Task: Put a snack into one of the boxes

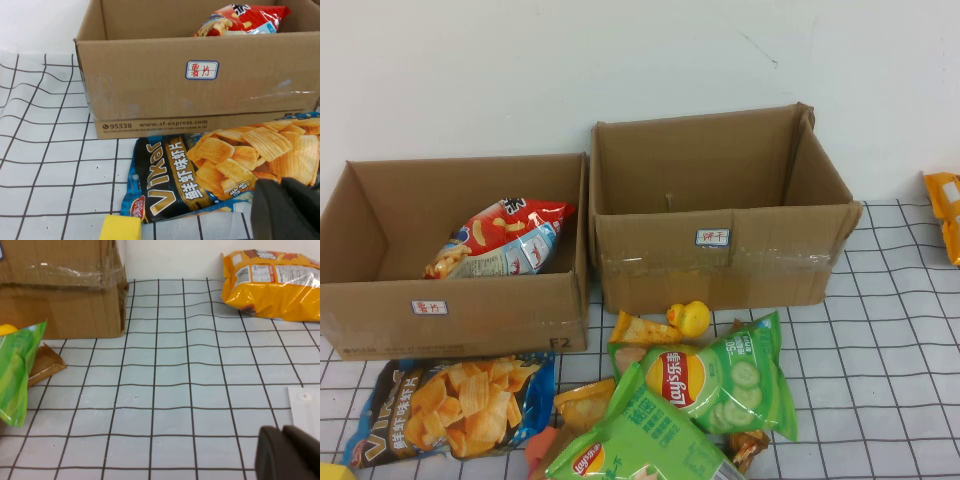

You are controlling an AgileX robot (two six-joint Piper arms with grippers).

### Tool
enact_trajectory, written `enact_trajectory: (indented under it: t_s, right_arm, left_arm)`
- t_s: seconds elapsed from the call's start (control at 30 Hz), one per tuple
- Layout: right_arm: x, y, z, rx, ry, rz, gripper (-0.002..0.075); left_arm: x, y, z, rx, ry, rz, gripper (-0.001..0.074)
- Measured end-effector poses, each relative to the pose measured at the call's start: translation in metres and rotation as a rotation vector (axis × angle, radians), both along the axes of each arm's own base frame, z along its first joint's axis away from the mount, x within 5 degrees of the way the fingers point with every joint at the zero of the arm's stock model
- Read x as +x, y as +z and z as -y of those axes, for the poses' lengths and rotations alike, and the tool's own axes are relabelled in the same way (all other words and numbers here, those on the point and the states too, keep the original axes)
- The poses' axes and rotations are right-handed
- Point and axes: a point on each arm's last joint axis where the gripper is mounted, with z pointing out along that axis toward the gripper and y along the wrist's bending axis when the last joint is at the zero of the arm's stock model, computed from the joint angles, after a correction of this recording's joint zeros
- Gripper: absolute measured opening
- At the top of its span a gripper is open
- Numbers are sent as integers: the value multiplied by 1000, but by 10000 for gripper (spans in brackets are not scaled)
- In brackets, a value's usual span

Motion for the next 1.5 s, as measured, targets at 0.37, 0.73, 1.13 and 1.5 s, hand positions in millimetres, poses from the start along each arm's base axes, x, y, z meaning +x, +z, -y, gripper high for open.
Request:
enact_trajectory:
  t_s: [0.37, 0.73, 1.13, 1.5]
  right_arm:
    - [0, 0, 0, 0, 0, 0, -1]
    - [0, 0, 0, 0, 0, 0, -1]
    - [0, 0, 0, 0, 0, 0, -1]
    - [0, 0, 0, 0, 0, 0, -1]
  left_arm:
    - [0, 0, 0, 0, 0, 0, -2]
    - [0, 0, 0, 0, 0, 0, -2]
    - [0, 1, 2, -101, 3, 0, -2]
    - [2, 20, 12, -1076, 54, 50, -2]
